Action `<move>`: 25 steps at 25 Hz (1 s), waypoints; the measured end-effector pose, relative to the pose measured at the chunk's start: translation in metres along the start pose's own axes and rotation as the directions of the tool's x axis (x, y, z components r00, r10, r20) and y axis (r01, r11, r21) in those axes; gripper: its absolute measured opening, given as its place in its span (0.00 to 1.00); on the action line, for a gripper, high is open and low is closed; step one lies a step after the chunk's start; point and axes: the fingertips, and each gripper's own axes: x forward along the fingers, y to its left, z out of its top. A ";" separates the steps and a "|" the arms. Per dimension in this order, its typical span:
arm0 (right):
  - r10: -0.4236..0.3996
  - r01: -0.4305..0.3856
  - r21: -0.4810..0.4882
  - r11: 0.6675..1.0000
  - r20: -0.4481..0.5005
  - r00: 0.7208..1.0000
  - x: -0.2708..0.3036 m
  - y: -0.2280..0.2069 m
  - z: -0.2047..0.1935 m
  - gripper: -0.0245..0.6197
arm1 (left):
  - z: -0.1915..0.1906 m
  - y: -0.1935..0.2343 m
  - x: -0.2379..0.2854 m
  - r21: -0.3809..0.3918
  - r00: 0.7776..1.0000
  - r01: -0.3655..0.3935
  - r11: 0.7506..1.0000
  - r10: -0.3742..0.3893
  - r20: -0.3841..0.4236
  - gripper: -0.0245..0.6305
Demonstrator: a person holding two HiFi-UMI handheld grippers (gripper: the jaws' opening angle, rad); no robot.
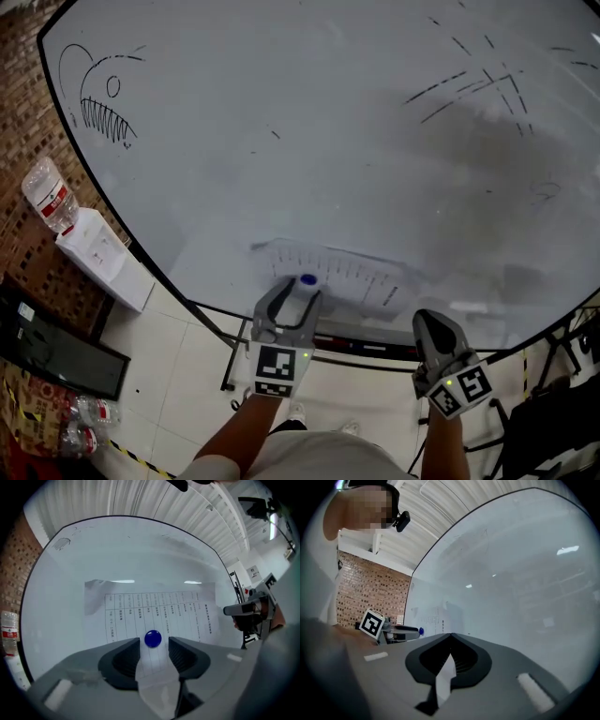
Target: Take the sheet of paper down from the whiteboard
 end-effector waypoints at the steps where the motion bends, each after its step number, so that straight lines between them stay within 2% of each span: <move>1: 0.006 -0.006 0.001 1.000 0.000 1.000 0.000 -0.001 0.001 0.04 | 0.002 0.000 0.002 0.005 1.000 -0.012 1.000 0.012 -0.002 0.35; 4: 0.025 -0.025 0.001 1.000 -0.002 1.000 0.001 -0.002 0.002 0.04 | 0.003 0.002 0.006 0.004 0.999 -0.047 0.999 0.047 -0.010 0.34; 9: 0.048 -0.048 -0.009 0.999 0.007 0.999 0.007 -0.001 0.006 0.04 | 0.005 0.003 0.009 0.004 0.997 -0.077 0.997 0.077 -0.015 0.28; 17: 0.042 -0.042 -0.013 0.999 0.017 0.999 0.010 -0.003 0.009 0.04 | 0.005 0.003 0.009 0.012 0.996 -0.082 0.997 0.082 -0.016 0.23; 20: 0.028 -0.026 -0.049 0.998 0.030 0.999 0.008 -0.005 0.011 0.04 | 0.005 0.003 0.008 0.003 0.997 -0.071 0.997 0.071 -0.010 0.23; 21: 0.028 -0.026 -0.071 0.997 0.030 0.999 0.008 -0.005 0.012 0.05 | 0.005 0.004 0.009 0.000 0.998 -0.068 0.998 0.068 -0.009 0.23; 23: 0.037 -0.035 -0.121 0.992 0.014 0.999 0.010 -0.003 0.011 0.23 | 0.006 0.004 0.009 -0.006 0.998 -0.063 0.998 0.063 -0.005 0.23; 25: 0.046 -0.046 -0.164 0.985 0.000 0.999 0.015 0.000 0.011 0.28 | 0.006 0.004 0.009 -0.009 0.998 -0.060 0.998 0.060 -0.002 0.23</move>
